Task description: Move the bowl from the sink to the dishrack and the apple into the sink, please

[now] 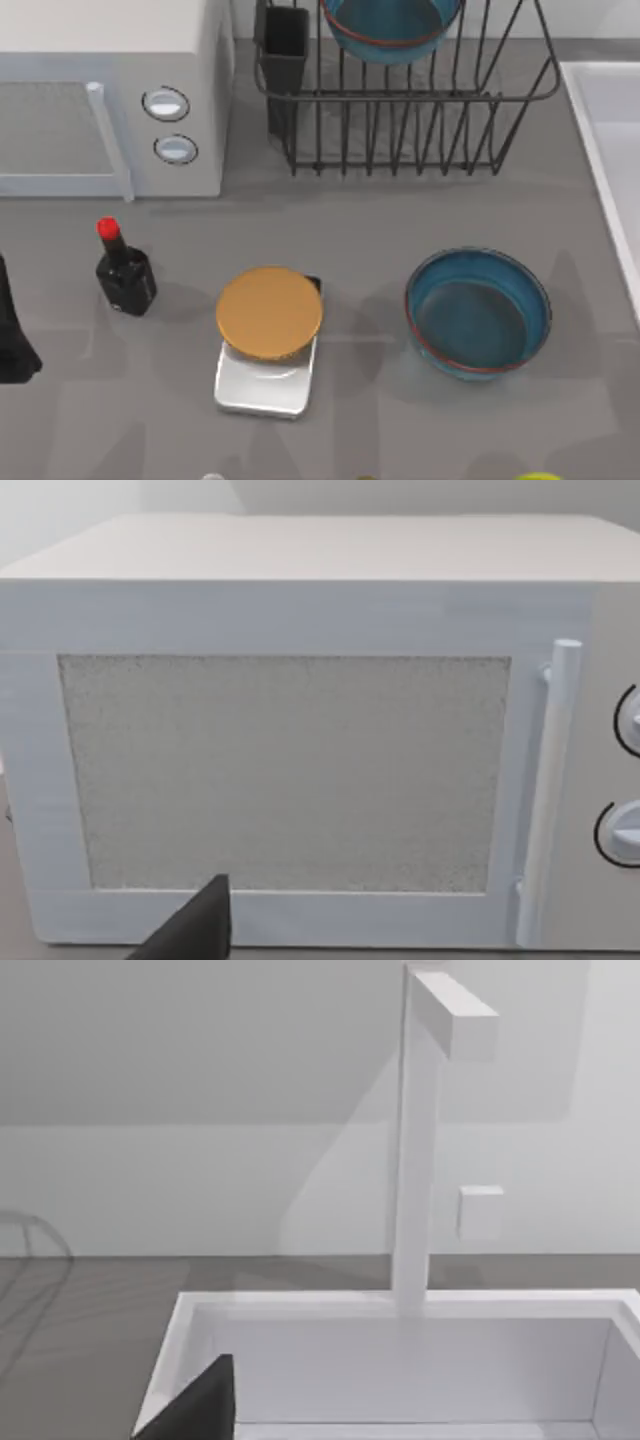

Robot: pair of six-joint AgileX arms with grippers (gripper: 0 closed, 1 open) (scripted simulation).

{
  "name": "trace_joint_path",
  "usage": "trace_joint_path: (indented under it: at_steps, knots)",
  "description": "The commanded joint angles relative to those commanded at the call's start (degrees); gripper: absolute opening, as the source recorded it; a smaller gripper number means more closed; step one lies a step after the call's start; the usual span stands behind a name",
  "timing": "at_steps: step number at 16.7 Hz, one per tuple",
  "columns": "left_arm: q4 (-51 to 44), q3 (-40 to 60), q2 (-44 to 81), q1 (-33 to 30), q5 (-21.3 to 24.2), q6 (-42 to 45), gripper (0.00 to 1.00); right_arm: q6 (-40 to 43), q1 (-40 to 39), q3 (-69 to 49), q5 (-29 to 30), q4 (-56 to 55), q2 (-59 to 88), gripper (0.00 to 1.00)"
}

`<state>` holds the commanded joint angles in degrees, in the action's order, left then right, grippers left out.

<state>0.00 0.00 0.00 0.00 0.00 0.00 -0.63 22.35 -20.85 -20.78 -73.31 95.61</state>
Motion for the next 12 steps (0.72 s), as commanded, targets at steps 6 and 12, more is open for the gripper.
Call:
trace_joint_path:
  at_steps: [6, 12]
  knots:
    - [0.0, 0.0, 0.0, 0.0, 0.0, 0.0, 1.00, 0.1, -8.3, 8.1, 7.7, 27.8, -39.4, 1.00]
    - [0.0, 0.0, 0.0, 0.0, 0.0, 0.0, 1.00, 0.3, -16.7, 16.0, 15.5, 57.9, -76.5, 1.00]
